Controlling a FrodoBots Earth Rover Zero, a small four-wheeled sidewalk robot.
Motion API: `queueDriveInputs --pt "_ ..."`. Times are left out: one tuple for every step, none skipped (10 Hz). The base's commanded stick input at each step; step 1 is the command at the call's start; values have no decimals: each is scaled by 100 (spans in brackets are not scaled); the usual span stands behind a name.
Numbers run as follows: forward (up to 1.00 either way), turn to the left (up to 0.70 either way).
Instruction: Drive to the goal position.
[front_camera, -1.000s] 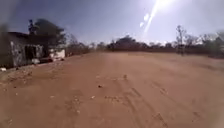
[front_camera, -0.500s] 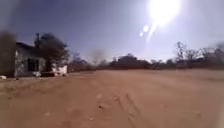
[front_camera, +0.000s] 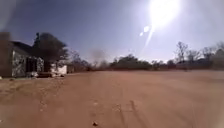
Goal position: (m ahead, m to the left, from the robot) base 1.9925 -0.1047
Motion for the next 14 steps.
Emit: queueDriveInputs --pt "100 0" --pt "100 0" --pt "100 0" --pt "100 0" --pt "100 0" --pt "100 0" --pt "100 0" --pt "100 0" --pt "100 0" --pt "100 0" --pt "100 0" --pt "100 0" --pt "100 0" --pt "100 0"
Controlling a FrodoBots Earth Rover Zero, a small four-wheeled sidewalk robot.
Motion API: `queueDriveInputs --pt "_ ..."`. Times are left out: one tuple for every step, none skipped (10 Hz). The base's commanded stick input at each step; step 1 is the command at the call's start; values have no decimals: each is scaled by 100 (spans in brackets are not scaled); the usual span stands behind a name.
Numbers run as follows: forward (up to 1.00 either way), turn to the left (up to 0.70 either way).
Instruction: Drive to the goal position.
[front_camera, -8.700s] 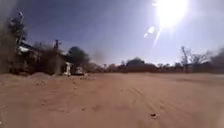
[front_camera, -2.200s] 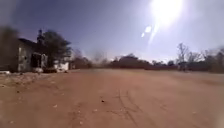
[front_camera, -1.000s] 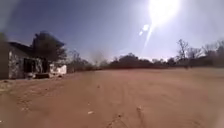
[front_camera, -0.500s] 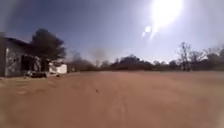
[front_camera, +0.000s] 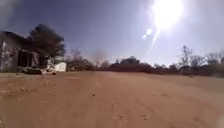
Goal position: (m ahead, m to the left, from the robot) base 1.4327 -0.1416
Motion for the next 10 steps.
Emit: queueDriveInputs --pt "100 0" --pt "100 0" --pt "100 0" --pt "100 0" --pt "100 0" --pt "100 0" --pt "100 0" --pt "100 0" --pt "100 0" --pt "100 0"
